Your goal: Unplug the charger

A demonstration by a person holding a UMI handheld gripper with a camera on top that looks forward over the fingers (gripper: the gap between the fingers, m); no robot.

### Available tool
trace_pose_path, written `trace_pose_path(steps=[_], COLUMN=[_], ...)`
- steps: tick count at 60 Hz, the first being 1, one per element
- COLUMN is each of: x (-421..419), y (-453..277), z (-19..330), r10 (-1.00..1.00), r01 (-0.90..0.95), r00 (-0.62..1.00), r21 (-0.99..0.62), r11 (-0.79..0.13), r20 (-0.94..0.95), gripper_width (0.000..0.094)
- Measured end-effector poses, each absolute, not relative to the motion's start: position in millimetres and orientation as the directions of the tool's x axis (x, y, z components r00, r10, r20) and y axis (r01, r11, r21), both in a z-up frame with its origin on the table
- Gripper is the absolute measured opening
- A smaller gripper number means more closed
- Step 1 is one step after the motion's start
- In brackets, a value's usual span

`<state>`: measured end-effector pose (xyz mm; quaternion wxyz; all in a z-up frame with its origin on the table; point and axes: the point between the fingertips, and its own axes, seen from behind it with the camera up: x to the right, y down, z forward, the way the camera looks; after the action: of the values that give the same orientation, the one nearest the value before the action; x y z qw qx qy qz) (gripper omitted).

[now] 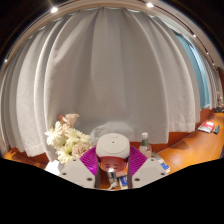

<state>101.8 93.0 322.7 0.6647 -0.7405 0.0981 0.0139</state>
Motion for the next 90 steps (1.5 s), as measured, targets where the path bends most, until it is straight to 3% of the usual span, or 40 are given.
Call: trace_pose_path(steps=[6, 12, 15, 21, 24, 32, 45, 57, 63, 74, 81, 90], x=[175, 234, 259, 291, 299, 315, 313, 312, 320, 312, 299, 255], y=[90, 85, 79, 81, 79, 62, 50, 60, 55, 39, 21, 1], z=[399, 388, 362, 261, 189, 77, 19, 18, 5, 14, 49, 137], r10=[-0.197, -0.267, -0.292, -0.315, -0.306, -0.278, -0.225, -0.213, -0.232, -0.231, -0.255, -0.238], r01=[-0.131, -0.104, -0.082, -0.085, -0.098, -0.111, -0.174, -0.206, -0.188, -0.187, -0.201, -0.198], r00=[0.972, 0.960, 0.955, 0.949, 0.952, 0.959, 0.974, 0.973, 0.972, 0.972, 0.966, 0.969], r21=[-0.991, -0.993, -0.991, -0.953, -0.921, -0.831, -0.738, -0.744, -0.700, -0.689, -0.713, -0.794], r11=[-0.010, -0.054, -0.110, -0.291, -0.377, -0.546, -0.652, -0.636, -0.689, -0.701, -0.672, -0.574], r20=[-0.127, -0.086, -0.047, 0.012, 0.024, 0.055, -0.031, -0.087, -0.033, -0.029, -0.033, -0.070], gripper_width=[0.0366, 0.0366, 0.0368, 0.0368, 0.0369, 0.0370, 0.0406, 0.0499, 0.0747, 0.0746, 0.0779, 0.0823])
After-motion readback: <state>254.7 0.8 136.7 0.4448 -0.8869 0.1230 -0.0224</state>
